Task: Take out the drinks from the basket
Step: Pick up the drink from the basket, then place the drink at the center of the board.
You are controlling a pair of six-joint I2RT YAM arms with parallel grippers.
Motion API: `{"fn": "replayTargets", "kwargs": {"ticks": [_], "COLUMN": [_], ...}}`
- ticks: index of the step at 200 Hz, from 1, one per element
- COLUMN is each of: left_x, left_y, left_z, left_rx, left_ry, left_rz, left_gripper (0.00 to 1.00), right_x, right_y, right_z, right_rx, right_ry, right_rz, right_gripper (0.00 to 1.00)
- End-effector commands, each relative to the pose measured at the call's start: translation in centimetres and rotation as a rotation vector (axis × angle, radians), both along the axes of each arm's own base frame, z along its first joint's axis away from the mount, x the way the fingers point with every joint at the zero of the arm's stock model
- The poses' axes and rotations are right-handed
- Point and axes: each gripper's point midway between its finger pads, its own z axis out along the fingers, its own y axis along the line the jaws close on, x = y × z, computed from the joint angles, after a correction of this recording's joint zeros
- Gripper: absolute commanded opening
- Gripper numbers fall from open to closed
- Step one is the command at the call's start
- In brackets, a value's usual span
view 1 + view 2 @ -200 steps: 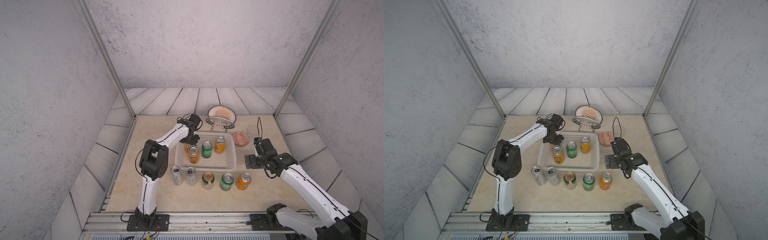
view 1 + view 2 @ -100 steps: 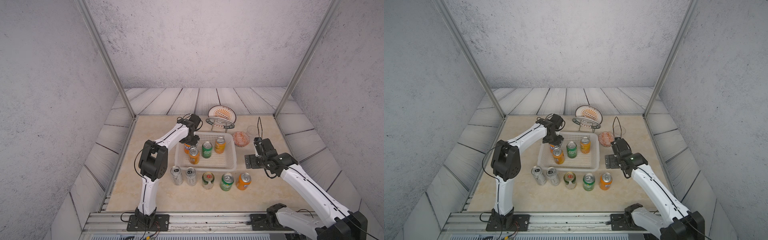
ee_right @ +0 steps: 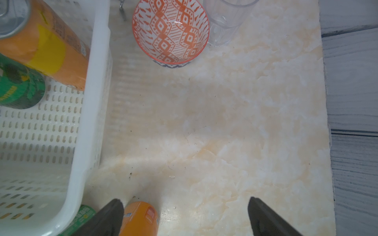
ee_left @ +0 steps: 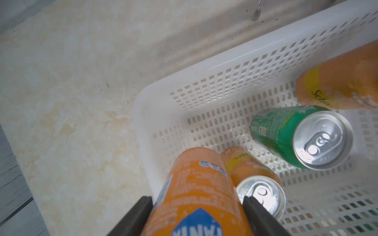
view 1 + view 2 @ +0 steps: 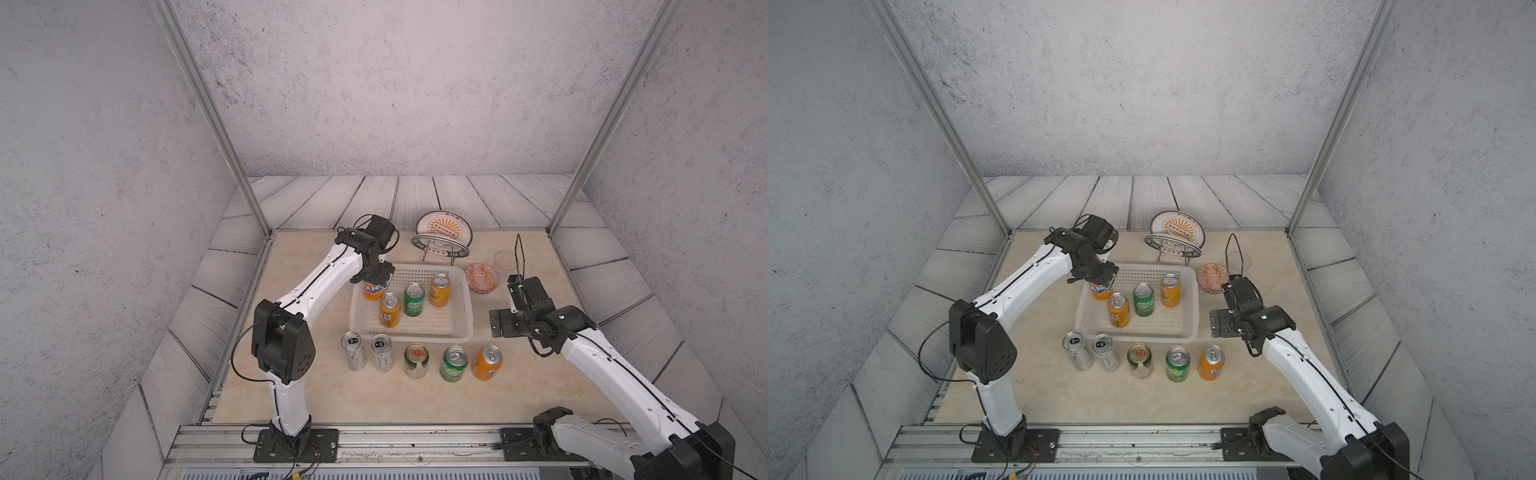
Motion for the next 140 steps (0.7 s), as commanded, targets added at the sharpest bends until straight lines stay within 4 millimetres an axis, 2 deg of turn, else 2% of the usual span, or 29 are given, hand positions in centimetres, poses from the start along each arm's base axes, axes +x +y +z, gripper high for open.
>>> {"fn": "replayTargets", "kwargs": {"ticks": [1,63,98,140], "left_x": [-1.2,-3.9,-6.0,-9.4], "left_y": [0.4,3.1,4.8,6.5], "left_z": [4.1,8.6,10.1,11.6], "left_rx": [-0.025,-0.019,-0.004,-0.04], "left_ry": [-0.07,-0.166,-0.173,-0.172], "left_rz": [-0.025,-0.013,0.0,0.015], "left_gripper": [0.62,0.63,0.63,0.63], "right_x": [-0.2,-0.2,-0.2,-0.2], "right_y": [-0.4,-0.4,-0.4,-0.4], "right_z": [0.1,0.1,0.1,0.0], "right_rx": [-0.006,-0.008,-0.01,-0.008], "right_ry": [-0.009,-0.008,-0.005,-0.003], "right_rz": [-0.006,-0.007,-0.007,-0.007], "right_gripper": [1.0,1.0,0.99,1.0]}}
